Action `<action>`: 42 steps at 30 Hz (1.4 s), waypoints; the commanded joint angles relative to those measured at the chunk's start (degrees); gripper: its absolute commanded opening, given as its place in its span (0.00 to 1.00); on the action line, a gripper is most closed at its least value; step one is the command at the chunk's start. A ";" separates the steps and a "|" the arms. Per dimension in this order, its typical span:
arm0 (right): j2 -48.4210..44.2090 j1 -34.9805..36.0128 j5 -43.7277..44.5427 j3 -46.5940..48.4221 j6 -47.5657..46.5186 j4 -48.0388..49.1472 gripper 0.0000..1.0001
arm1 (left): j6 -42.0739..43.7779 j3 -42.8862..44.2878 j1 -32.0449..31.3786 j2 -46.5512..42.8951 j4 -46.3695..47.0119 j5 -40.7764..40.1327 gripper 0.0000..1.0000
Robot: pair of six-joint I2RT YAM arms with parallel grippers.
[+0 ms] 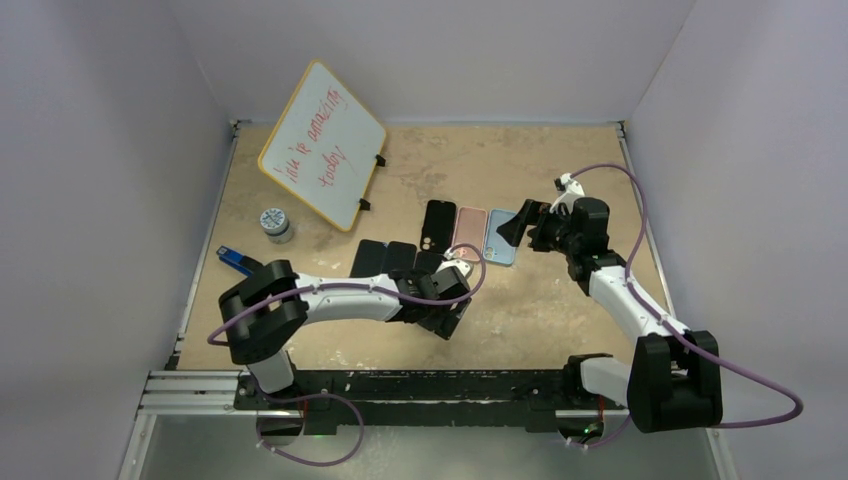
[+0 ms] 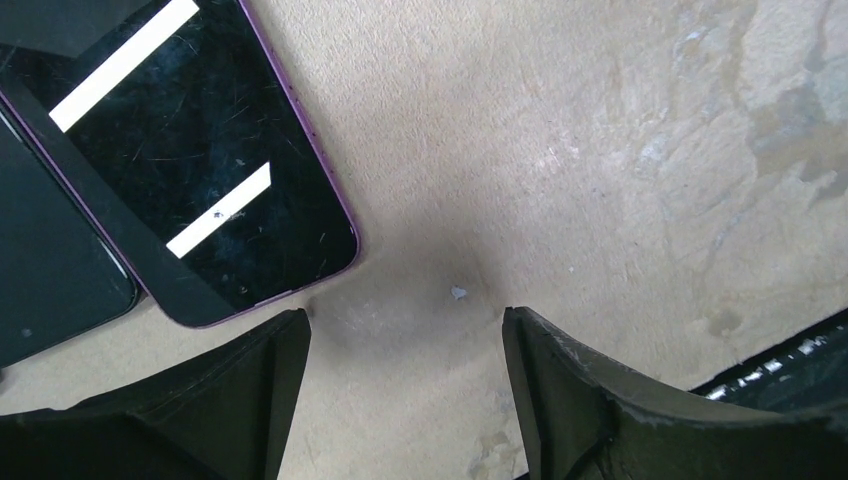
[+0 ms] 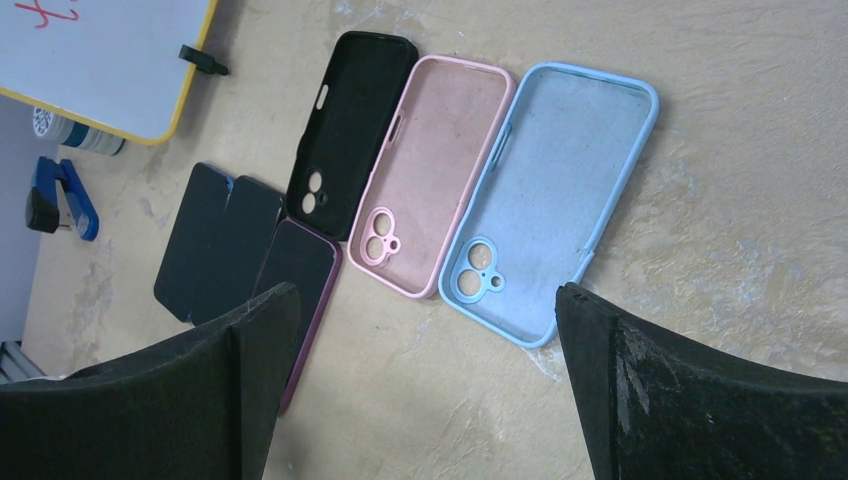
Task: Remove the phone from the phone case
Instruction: Move the phone to the center of the board, then reset both arms
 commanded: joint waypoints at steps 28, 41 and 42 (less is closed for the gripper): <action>-13.33 0.35 9.96 -0.67 7.07 -2.35 0.99 | 5.67 2.80 7.64 -11.56 1.86 0.59 0.80; -37.53 0.34 20.46 4.61 0.88 -16.16 0.99 | 10.93 2.51 26.14 -39.81 -8.54 -4.25 0.89; -39.75 0.32 21.95 5.63 -0.50 -17.61 0.99 | 11.33 3.15 26.30 -42.20 -9.82 -7.19 0.91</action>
